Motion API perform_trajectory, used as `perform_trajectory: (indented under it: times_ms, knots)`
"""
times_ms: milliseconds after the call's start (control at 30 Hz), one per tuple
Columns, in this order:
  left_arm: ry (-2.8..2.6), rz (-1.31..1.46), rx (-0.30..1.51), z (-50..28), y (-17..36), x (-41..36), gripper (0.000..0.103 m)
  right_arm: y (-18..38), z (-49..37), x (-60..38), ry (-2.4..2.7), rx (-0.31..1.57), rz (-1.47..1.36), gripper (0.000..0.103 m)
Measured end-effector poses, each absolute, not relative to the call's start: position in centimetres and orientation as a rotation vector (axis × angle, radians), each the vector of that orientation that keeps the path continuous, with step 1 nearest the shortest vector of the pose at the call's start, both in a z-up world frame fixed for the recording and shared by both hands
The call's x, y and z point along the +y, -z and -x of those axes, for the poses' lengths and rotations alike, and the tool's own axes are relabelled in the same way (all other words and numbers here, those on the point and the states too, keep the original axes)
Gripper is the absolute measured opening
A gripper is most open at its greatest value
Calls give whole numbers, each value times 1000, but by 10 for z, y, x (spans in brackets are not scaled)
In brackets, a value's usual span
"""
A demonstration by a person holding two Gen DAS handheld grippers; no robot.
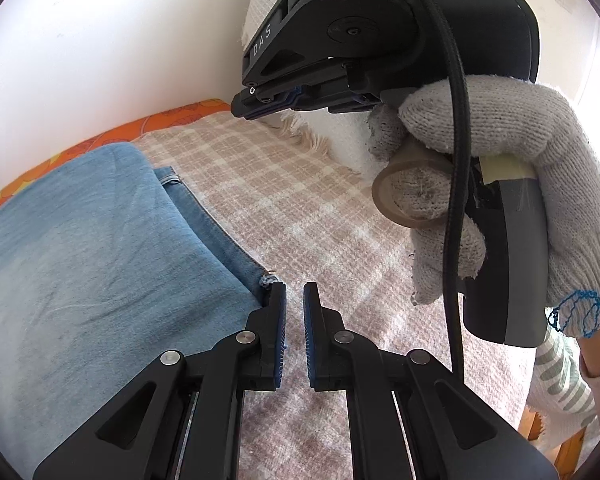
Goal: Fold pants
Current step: 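Open both tools and press the folded jeans flat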
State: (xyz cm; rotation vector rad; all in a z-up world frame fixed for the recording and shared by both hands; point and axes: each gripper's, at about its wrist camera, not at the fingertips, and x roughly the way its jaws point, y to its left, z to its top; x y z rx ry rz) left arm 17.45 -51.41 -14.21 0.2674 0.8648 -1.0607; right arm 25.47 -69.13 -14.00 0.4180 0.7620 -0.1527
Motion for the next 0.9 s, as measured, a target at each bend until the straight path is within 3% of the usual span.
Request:
perform_trajectory:
  times_ms: [200,267,333,433,467,567,700,900]
  knots:
    - [1085,-285,873,-162,135,-500,8,138,-235,-688,163,764,-413,7]
    - [1088,-297,851,-160,128,-488,15,137,-231,-684,157,769,-407,14]
    - [1085,-294,836,-164,121,-472,31,138,-226,-678,146,774,-402,21]
    - [1054,-277,830,-175,109,-439,35,140,-222,-666,111,790,-383,25]
    - [1041,-264,840,-181,107,-427,36,141,-222,-662,106,796,-373,35]
    - [982,-222,847,-201,97,-386,49,146,-225,-652,87,819,-351,47]
    - [877,-210,842,-234,95,-342,52,153,-234,-644,45,842,-355,67]
    - [747,-104,938,-292,110,-300,54,166,-249,-633,32,880,-362,71]
